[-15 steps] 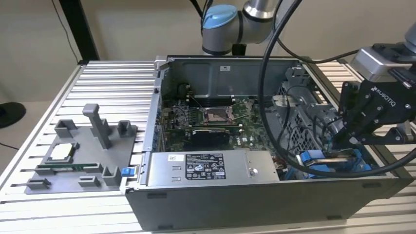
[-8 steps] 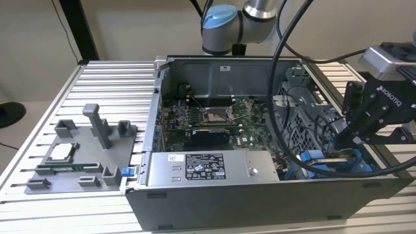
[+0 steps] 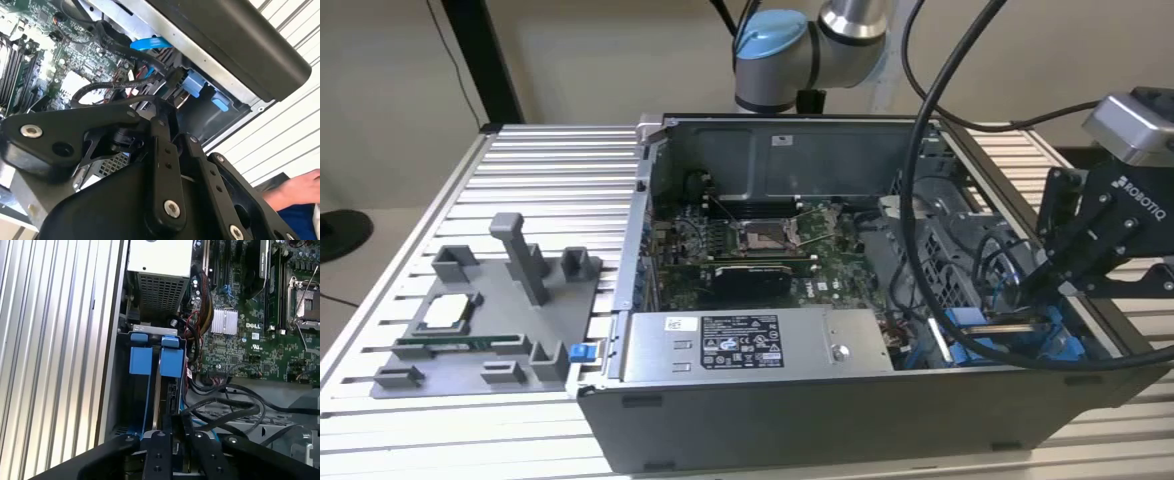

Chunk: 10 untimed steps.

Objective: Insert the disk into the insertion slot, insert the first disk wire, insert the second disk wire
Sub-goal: 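Insert the first disk wire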

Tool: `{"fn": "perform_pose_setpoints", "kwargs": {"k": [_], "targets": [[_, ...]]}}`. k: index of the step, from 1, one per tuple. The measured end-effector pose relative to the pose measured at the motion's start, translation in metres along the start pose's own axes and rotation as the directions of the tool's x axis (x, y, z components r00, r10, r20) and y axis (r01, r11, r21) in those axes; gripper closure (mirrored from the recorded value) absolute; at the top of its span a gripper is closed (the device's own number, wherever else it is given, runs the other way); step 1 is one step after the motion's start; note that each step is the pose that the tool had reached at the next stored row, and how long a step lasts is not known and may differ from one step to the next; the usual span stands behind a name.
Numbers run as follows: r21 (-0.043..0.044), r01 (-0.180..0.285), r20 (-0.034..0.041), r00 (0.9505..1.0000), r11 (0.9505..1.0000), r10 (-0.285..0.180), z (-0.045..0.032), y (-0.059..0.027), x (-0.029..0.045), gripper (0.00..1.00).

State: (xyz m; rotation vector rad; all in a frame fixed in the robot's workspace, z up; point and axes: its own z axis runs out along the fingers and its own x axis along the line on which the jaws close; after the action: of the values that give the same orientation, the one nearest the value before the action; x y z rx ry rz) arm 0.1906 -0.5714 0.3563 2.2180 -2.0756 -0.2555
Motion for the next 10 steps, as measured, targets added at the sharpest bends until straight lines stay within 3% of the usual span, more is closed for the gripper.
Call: {"fn": "perform_pose_setpoints", "kwargs": {"k": [10], "targets": [[0.0002,-0.005,0.0009,1.0,1.0,0.005,-0.0001,-0.0001,0.0,1.0]]}}
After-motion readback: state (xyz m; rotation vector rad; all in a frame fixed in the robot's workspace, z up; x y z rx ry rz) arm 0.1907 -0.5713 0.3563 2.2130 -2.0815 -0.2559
